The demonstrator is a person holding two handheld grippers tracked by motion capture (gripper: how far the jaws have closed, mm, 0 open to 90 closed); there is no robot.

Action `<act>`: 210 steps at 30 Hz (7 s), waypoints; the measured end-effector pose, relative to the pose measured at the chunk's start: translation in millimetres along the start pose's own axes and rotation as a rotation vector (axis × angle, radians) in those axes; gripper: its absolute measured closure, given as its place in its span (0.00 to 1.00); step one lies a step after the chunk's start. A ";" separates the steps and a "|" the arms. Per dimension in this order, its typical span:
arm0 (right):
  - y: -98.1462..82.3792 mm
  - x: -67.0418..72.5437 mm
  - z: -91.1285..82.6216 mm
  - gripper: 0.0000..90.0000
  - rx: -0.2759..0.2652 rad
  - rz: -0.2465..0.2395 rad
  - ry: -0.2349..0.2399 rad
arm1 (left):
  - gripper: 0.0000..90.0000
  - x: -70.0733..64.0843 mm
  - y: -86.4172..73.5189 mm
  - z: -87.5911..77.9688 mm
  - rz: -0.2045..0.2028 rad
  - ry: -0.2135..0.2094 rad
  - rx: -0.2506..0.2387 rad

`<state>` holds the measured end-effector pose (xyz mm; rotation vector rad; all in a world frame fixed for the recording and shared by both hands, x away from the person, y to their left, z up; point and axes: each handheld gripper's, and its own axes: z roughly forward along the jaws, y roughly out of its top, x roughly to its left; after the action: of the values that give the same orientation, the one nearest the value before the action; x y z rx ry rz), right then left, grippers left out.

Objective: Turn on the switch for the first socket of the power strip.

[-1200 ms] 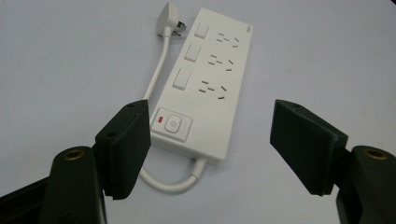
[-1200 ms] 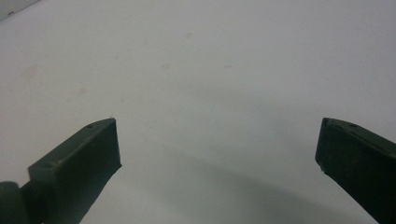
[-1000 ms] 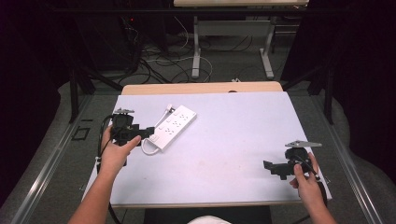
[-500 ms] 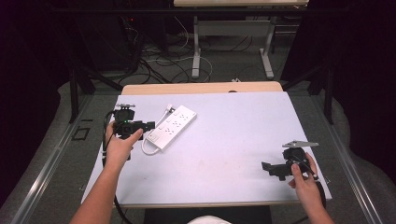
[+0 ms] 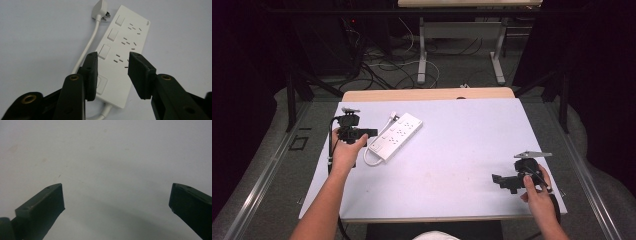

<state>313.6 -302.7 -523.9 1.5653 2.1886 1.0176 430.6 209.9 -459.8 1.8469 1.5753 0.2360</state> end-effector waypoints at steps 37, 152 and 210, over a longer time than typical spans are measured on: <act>-0.3 -2.3 2.7 0.00 -0.006 0.013 0.018 | 1.00 2.7 20.1 55.5 -0.079 0.050 0.091; -2.1 -4.6 2.9 0.00 -0.003 0.040 0.039 | 0.96 -0.7 18.0 79.8 -0.027 0.067 0.155; -1.8 -3.2 2.2 0.00 -0.016 0.023 0.034 | 0.33 -65.1 -14.7 36.9 0.304 -0.116 0.081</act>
<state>314.8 -305.1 -527.3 1.5811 2.1836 1.0737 422.9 136.1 -477.4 2.1215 1.2386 0.1994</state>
